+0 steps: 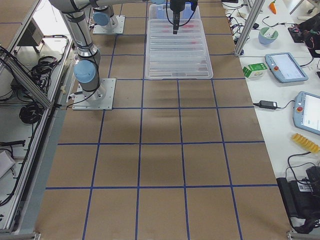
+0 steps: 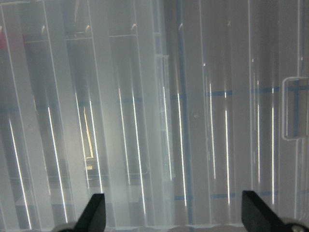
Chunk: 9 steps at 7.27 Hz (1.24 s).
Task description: Place red block in blue tray from box
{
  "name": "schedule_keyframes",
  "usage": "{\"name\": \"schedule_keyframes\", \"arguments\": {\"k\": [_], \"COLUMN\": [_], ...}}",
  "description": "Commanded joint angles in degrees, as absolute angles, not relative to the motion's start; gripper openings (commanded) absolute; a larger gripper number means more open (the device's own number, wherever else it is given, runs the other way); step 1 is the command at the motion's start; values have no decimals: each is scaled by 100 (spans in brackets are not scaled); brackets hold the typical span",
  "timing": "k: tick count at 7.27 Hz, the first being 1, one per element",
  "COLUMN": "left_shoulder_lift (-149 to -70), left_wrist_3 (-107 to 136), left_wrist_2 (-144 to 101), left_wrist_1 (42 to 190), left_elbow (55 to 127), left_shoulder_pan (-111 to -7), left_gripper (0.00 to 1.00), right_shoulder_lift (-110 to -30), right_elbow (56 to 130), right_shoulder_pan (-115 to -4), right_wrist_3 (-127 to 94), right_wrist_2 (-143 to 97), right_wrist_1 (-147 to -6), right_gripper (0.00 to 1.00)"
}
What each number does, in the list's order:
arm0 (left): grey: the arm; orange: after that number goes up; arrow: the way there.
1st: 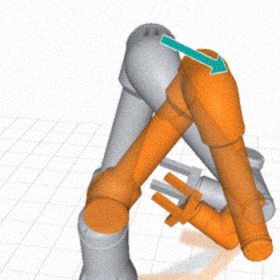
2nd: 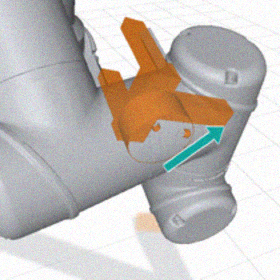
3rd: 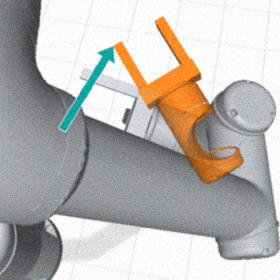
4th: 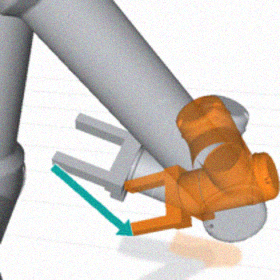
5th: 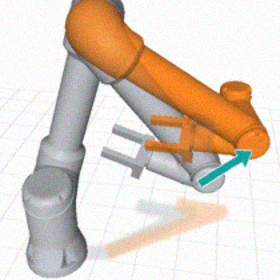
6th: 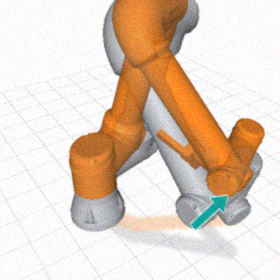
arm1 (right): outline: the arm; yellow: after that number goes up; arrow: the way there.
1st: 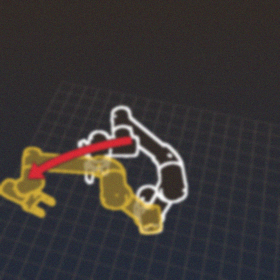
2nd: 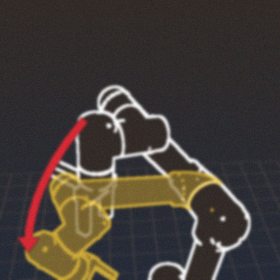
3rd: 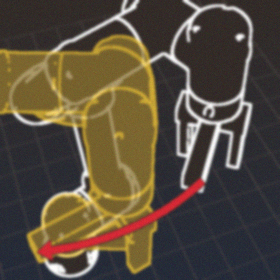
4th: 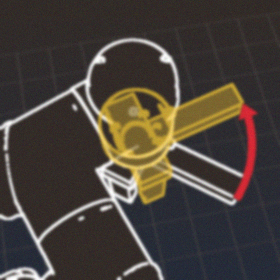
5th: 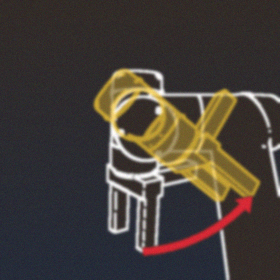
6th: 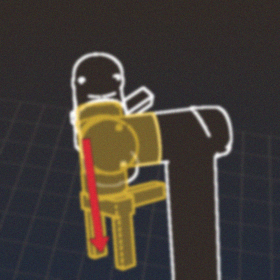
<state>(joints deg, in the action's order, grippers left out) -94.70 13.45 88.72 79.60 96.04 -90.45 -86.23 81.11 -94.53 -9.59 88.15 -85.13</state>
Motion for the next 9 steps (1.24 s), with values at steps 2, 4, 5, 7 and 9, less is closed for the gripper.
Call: {"name": "schedule_keyframes", "arguments": {"k": [2,4,5,7,9], "left_shoulder_lift": [-9799,-9896,-10001,-10089,-10134], "left_wrist_3": [2249,2320,2277,2172,2135], "left_wrist_2": [8903,8912,8903,8869,8833], "left_wrist_1": [6921,6812,6803,6776,6532], "left_elbow": [10614,10775,10819,10872,11178], "left_shoulder_pan": [-9018,-9009,-9009,-8817,-8666], "left_gripper": [100,100,100,100,100], "right_shoulder_lift": [-8841,-8833,-8824,-8816,-8824], "right_elbow": [8621,8631,8648,8657,8648], "right_shoulder_pan": [-9650,-9633,-9598,-9598,-9563], "right_wrist_3": [-1284,-1257,-1248,-1248,-1248], "right_wrist_2": [8956,8956,8956,8956,8956], "right_wrist_1": [-9077,-9088,-9088,-9088,-9079], "right_gripper": [100,100,100,100,100]}}
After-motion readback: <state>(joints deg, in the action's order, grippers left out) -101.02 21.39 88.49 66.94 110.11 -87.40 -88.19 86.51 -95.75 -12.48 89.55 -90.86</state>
